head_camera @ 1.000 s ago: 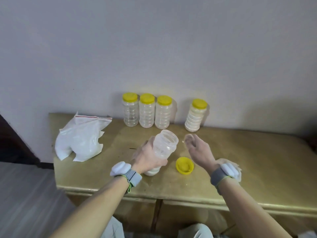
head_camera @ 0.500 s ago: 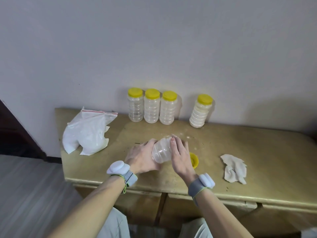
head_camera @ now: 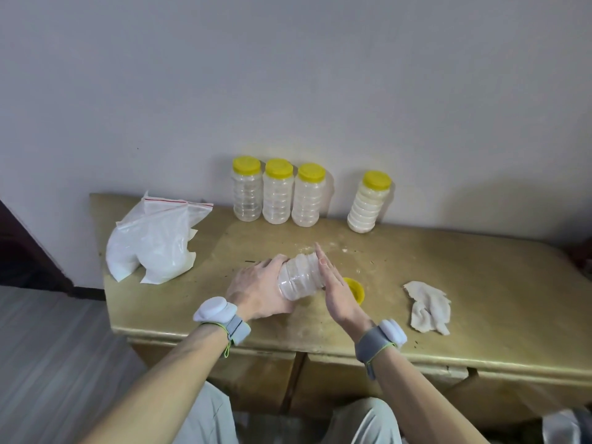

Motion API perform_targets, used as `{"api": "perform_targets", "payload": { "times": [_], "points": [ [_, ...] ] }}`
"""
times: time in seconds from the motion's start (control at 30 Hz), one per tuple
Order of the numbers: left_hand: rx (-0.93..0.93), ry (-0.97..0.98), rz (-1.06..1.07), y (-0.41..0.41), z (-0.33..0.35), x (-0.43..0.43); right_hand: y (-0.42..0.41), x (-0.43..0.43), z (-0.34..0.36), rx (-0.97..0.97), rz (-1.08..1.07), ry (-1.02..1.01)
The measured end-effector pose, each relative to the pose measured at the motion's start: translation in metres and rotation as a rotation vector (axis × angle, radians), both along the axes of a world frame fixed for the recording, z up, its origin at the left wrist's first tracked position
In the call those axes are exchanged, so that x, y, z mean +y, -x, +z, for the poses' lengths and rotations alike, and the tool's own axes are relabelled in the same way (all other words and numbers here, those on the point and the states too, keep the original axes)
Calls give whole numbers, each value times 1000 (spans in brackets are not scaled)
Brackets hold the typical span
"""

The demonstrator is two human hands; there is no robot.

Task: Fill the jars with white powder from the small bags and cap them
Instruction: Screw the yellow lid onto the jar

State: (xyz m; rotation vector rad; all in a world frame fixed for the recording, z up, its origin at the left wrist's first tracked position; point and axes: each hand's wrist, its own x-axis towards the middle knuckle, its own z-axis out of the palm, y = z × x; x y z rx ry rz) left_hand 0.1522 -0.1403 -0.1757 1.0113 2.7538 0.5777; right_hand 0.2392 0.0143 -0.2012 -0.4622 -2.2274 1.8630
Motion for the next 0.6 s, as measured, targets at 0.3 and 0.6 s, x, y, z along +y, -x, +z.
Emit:
{"api": "perform_targets", "payload": {
  "times": [0.3, 0.6],
  "points": [
    [19, 9, 13, 0, -2, -1, -9, 14, 8, -120, -200, -259],
    [64, 74, -17, 0, -6, 3, -38, 35, -25, -580, -239, -759]
  ]
}}
